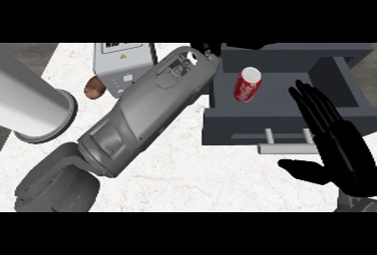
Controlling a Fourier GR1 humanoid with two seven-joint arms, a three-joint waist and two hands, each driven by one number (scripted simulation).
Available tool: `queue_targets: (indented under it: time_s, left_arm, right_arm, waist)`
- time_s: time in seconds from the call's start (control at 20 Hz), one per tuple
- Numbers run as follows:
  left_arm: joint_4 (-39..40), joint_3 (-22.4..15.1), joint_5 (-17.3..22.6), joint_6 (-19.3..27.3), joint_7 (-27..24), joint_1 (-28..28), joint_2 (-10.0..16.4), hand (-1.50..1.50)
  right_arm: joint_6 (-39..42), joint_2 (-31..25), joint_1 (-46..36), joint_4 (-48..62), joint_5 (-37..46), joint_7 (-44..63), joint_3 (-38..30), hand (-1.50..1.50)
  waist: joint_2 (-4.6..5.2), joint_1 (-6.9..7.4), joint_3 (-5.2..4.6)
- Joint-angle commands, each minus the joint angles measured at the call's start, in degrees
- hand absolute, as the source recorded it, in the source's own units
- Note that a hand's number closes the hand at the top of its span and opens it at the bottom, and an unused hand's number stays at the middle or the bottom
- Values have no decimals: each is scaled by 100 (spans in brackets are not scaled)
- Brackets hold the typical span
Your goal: Pick up the can, place it into the drawer and close the drawer
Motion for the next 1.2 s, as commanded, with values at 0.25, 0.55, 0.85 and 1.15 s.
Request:
queue_targets:
  time_s: [0.25, 0.55, 0.85, 1.15]
  left_arm:
    - [-723, -3, -348, 46, 315, 572, 385, -150]
    - [-1881, -288, -590, 91, 1506, 566, 1206, -150]
    - [-2546, -176, -631, -224, 1643, 1019, 1956, -150]
    - [-3159, -208, -775, -125, 1966, 1420, 2187, -150]
  right_arm:
    - [-1525, 425, -511, 2187, 730, -477, -129, -150]
    - [-2068, 622, -1078, 3306, 998, -462, -297, -150]
    - [-2621, 673, -1522, 4400, 1351, -565, -426, -150]
    - [-3244, 619, -2490, 5826, 1539, -735, -757, -150]
  waist:
    - [-30, 139, 4]
    - [-76, 274, 5]
    - [-53, 355, 3]
    - [-22, 341, 7]
